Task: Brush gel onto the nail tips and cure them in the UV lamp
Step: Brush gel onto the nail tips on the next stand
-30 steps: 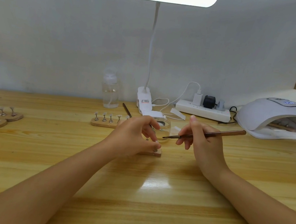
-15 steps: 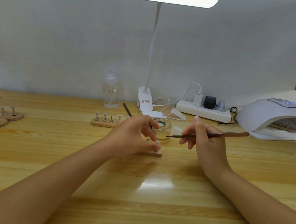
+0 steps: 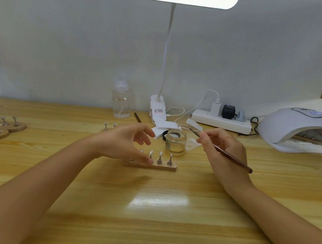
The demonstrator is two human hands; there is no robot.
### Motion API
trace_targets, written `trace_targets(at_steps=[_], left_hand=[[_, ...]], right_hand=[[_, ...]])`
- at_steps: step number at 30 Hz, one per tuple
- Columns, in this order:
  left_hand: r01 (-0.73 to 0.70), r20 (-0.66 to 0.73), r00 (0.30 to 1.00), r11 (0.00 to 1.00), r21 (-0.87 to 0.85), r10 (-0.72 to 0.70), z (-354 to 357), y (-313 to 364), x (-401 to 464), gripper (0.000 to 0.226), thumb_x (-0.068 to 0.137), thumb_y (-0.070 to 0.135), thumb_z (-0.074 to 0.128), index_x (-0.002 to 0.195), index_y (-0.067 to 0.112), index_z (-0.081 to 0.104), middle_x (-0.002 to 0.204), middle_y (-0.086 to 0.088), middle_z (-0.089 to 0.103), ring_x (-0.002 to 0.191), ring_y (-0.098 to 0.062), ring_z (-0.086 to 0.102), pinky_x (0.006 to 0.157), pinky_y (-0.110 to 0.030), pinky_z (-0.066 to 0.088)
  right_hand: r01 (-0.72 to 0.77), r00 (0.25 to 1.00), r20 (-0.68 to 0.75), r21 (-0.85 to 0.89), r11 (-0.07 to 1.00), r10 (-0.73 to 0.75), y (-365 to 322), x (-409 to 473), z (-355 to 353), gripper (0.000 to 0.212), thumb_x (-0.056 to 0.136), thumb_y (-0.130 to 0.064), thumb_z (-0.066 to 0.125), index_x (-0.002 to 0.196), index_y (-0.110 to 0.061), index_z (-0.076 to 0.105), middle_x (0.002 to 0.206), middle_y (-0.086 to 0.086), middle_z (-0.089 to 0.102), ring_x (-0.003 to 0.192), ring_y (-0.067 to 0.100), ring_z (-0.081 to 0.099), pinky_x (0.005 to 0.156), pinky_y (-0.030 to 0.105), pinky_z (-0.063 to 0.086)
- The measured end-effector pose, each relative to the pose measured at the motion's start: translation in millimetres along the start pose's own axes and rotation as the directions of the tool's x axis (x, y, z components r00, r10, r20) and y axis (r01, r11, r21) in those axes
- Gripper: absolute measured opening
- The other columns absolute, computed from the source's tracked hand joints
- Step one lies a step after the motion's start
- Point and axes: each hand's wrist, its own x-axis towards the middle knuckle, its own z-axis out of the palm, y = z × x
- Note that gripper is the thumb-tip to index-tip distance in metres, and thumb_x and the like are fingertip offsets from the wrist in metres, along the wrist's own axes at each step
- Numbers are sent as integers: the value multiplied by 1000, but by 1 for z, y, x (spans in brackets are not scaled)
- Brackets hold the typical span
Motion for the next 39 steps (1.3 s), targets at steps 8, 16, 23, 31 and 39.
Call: trace_targets(at_steps=[8,16,23,31,39], left_hand=[[-30,47,999,989,146,24,6,4,6,61,69,34,77,118,39,41,101,23,52,102,5,48,77,-7,38],[41,108,993,994,97,-52,-6,-18,-1,50,73,23,75,112,39,48,99,14,57,97,0,52,82,-14,41],[-25,64,998,999,27,24,-4,-23,0,41,73,23,76,104,40,55,92,15,61,87,6,56,76,-8,41],[-93,-111,991,984,-150,76,0,-23,1,41,68,16,79,101,32,60,81,14,68,81,1,60,80,-19,49],[-166,-208,971,956,-242,116,6,-7,-1,41,71,8,76,103,24,57,82,6,67,74,-4,63,70,-13,51]], right_hand=[[73,996,49,-81,994,-69,2,-1,-2,6,87,-30,57,82,-32,57,74,-13,67,70,-3,63,61,11,49],[234,963,253,-603,762,-96,17,1,-6,22,86,-17,62,107,-22,60,104,-9,63,88,6,53,77,22,34],[210,942,336,-617,759,13,25,2,-5,32,95,-16,43,121,-29,57,121,-12,58,113,8,47,92,23,28],[206,930,367,-589,782,32,23,2,-5,32,92,-26,52,123,-32,56,115,-10,54,105,7,47,90,23,32],[177,918,396,-363,915,-21,3,6,-11,33,75,-31,62,108,-29,64,90,-25,54,82,-3,52,81,23,40]])
